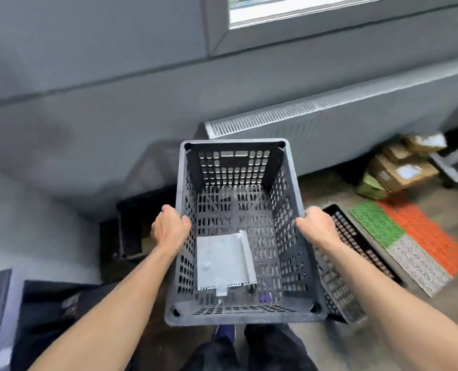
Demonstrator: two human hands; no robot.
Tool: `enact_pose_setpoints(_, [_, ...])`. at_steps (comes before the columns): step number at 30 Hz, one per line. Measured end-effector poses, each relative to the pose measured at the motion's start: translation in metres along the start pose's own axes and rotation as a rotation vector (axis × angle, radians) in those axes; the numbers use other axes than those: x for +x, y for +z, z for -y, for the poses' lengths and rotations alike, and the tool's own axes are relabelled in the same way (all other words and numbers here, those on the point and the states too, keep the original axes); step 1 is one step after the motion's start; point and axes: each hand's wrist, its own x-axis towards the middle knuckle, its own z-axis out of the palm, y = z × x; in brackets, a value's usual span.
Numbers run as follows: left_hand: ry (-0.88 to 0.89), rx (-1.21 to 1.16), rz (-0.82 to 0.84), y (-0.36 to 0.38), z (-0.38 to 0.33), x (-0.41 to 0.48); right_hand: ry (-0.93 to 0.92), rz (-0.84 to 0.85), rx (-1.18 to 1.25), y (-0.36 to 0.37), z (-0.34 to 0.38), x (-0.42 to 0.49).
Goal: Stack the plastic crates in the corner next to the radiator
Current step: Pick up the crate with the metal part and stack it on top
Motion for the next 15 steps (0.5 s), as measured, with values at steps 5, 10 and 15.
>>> enact_pose_setpoints(5, [-0.202, -0.058, -0.055, -0.009, 0.018, 0.008, -0.205, 0.102, -0.063, -0.003, 0.053, 0.053])
enact_pose_setpoints(10, [-0.364, -0.127, -0.112, -0.017, 0.032, 0.012, -0.374, 0.147, -0.106, -0.006, 0.109, 0.092])
enact_pose_setpoints(15, [-0.548, -0.185, -0.156, -0.021, 0.056, 0.007, -0.517, 0.214, -0.173, 0.001, 0.176, 0.105])
